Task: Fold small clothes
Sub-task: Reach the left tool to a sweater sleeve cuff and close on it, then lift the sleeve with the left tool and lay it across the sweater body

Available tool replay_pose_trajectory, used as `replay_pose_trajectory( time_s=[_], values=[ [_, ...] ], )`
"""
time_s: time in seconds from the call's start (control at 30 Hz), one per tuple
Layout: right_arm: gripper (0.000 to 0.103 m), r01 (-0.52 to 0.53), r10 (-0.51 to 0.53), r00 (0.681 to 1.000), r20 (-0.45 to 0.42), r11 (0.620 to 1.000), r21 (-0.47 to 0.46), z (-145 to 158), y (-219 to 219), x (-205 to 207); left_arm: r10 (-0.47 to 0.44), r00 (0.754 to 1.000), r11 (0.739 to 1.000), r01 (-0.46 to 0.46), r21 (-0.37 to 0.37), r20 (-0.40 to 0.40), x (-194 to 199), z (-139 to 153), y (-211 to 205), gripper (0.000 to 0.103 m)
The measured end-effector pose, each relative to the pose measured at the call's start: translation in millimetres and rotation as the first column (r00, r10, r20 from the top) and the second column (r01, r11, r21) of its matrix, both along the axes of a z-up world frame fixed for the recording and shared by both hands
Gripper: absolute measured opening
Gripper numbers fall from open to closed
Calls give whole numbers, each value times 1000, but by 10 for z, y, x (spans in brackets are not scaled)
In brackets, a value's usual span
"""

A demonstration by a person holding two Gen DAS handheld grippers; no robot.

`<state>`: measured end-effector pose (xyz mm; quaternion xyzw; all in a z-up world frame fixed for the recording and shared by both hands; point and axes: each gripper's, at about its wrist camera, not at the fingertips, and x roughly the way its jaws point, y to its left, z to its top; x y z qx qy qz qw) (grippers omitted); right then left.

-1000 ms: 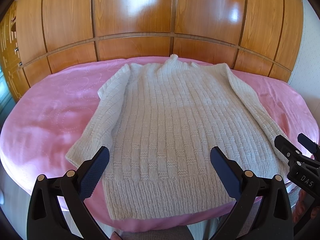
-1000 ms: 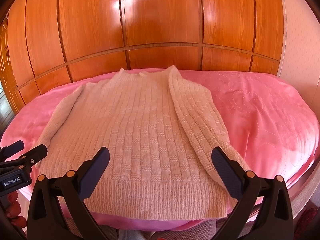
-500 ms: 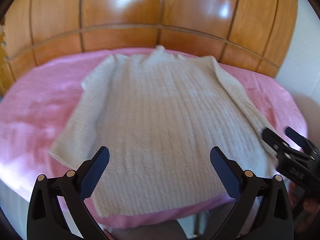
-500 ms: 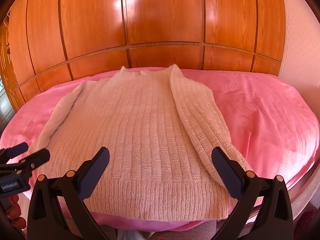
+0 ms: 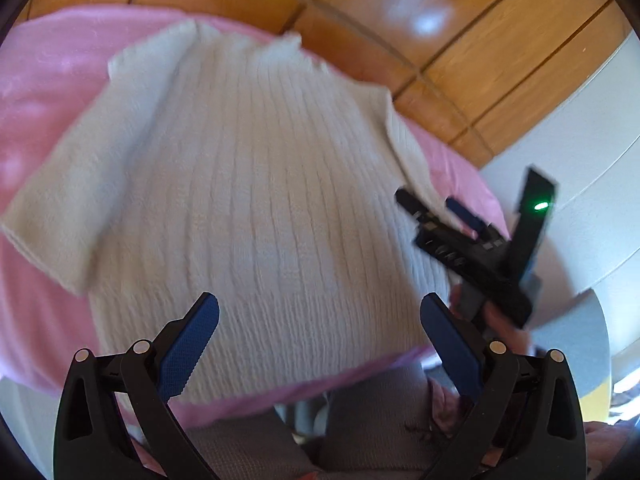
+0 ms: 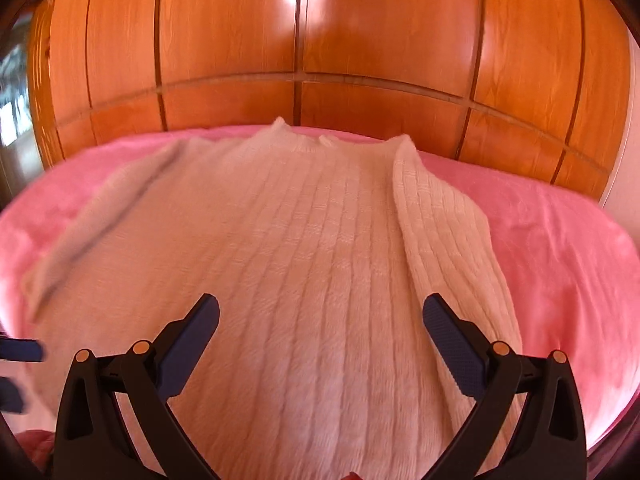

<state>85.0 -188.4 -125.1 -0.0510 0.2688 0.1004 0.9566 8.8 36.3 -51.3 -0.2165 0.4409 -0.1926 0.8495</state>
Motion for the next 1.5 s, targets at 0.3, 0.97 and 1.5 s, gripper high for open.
replay_pose_trajectory(
  time_s=[0.3,0.97,1.5],
  values=[
    [101,73,-74,997,-18,995,-73,-108,31,539,187,968,938,-226,261,166,388,163,518,81],
    [101,121,-123,990,-70,992,-42,-358,-59,712,218,954,840,-291,459,206,776,75,1374,15],
    [101,121,-123,990,-74,992,-33,-362,-71,713,518,819,567,-543,619,245,1508,46,3148,15]
  ],
)
